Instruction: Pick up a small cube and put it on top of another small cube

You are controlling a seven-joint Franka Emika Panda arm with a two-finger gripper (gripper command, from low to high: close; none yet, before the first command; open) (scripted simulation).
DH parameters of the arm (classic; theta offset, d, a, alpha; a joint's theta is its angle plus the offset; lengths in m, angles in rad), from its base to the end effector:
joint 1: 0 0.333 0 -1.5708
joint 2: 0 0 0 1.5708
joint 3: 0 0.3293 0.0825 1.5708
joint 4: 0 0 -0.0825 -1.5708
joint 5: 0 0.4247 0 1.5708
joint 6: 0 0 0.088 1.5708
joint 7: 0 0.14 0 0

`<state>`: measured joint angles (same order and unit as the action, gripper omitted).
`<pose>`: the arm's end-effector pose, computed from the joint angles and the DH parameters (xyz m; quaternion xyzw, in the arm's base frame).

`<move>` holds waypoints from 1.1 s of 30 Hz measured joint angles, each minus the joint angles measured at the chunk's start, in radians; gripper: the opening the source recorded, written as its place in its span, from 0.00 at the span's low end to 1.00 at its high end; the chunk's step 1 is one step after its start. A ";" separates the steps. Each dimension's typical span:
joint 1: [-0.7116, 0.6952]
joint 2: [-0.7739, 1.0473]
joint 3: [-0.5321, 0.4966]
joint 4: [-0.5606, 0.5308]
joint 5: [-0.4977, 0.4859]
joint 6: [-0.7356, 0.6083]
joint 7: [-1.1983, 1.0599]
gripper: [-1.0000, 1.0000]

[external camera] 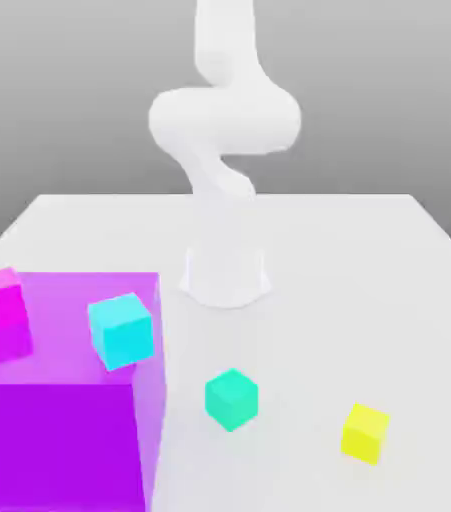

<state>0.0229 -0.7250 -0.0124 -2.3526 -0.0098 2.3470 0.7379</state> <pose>0.4305 0.0029 0.6451 -0.8755 0.3311 -0.3276 0.1286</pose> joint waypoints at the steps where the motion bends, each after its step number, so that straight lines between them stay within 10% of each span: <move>1: 0.013 0.037 -0.006 -0.023 -0.004 0.020 -0.032 0.50; 20: 0.132 0.672 -0.118 -0.541 -0.004 0.492 -0.612 0.50; 28: 0.059 0.926 -0.021 -0.528 0.084 0.733 -0.683 0.50; 29: 0.045 0.953 -0.007 -0.523 0.088 0.756 -0.686 0.00; 33: 0.044 0.953 -0.007 -0.523 0.086 0.755 -0.685 0.00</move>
<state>0.0674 0.2281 -0.0191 -2.8755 0.0761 3.1020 0.0531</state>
